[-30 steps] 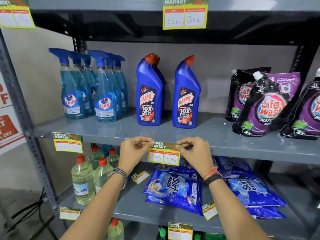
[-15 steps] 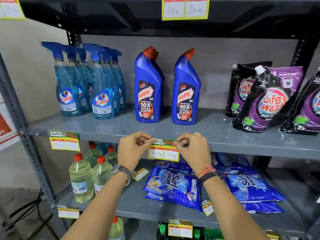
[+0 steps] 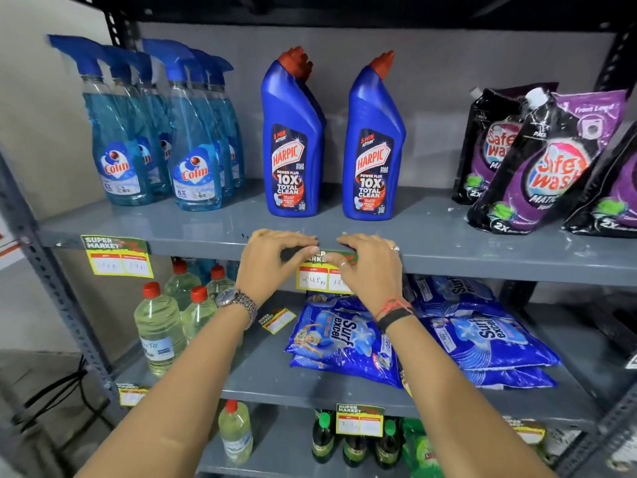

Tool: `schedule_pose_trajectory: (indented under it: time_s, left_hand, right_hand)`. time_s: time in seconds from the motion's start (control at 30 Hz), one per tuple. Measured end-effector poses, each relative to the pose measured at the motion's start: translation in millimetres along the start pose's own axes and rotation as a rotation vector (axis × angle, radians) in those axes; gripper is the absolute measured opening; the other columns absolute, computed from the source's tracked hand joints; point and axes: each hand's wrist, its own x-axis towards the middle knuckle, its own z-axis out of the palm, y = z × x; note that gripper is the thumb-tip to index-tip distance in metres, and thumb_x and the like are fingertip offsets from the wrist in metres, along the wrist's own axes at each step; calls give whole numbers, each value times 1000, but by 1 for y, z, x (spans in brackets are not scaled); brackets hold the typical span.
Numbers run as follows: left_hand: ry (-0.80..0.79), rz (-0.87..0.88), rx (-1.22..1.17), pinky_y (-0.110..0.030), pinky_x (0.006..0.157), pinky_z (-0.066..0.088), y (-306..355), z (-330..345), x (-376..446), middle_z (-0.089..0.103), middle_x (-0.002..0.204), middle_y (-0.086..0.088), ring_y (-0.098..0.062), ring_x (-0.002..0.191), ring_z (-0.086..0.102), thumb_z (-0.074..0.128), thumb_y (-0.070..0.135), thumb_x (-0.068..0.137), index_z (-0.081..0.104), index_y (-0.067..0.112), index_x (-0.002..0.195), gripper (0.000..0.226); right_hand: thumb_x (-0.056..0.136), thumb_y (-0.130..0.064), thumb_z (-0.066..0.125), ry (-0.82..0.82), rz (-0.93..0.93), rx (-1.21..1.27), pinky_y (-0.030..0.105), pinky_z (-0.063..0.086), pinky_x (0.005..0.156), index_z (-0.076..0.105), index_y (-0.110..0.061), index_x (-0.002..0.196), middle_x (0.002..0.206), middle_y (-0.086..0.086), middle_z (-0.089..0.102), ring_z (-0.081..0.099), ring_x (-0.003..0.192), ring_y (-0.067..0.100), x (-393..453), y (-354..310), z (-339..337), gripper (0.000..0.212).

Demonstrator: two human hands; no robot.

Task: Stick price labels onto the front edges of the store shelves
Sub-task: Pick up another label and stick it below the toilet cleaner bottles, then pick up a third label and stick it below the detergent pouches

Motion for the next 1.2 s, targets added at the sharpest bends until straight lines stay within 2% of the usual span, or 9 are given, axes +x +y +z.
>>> schedule_pose_trajectory:
  time_s: [0.07,0.3,0.47,0.63,0.7,0.83,1.0,1.13,1.2]
  left_hand:
    - [-23,-10,8,-19,86,49,-3,-2,0,73,102,16,3,101,65,56,49,84,73,34,101,28]
    - [-21,-12,86,-36,66,55,-9,-6,-1,76,98,12,-10,96,69,55,43,87,69,40,106,24]
    - [-13,-6,51,-22,59,49,-11,-8,-4,74,102,15,-8,92,69,55,33,90,68,39,108,23]
    - [90,-114,-243,-30,84,54,4,-8,-14,71,103,17,-2,96,67,55,17,89,65,30,105,23]
    - [316,-169,-339,-32,84,53,17,-2,-34,71,99,15,-5,92,68,57,18,89,65,28,99,16]
    - [543,-304,-572,-24,74,47,53,42,-92,68,88,2,-13,82,63,55,8,89,58,35,86,27]
    - [-62,-789,-816,-22,77,43,61,172,-150,60,87,4,-10,84,55,50,1,91,57,21,77,26]
    - [-561,-1226,-879,-21,58,43,73,244,-164,57,77,-3,-13,66,51,50,5,91,58,17,83,16]
    - [-671,-1356,-940,-16,47,42,79,266,-162,57,71,0,-11,57,49,44,9,94,55,16,82,18]
  right_hand:
    - [79,-45,65,-26,35,58,38,42,98,67,-24,111,115,3,70,61,106,24,2,2,-4,38]
    - [84,-17,64,-210,53,144,33,44,103,65,-22,116,126,-3,64,58,117,18,11,8,-21,32]
    - [87,-4,56,-264,44,151,36,42,106,62,-20,119,131,-1,60,53,123,21,15,9,-24,37]
    - [87,3,48,-329,5,218,22,36,106,61,-17,122,132,2,60,52,125,17,8,19,-35,42]
    - [88,1,50,-256,8,351,15,37,102,61,-14,121,129,1,61,53,122,10,-8,30,-47,38]
    - [86,-5,57,205,49,395,27,47,99,65,-17,112,119,-3,66,60,112,11,-57,81,-61,30]
    - [86,-13,58,452,343,342,31,50,81,68,-17,100,95,6,71,63,86,19,-106,162,-48,18]
    - [80,-4,59,321,693,538,38,48,70,61,-29,63,75,-4,68,60,70,2,-133,228,-19,31]
    - [72,-15,63,155,854,543,47,51,76,63,-25,54,72,1,68,63,73,13,-151,262,-2,21]
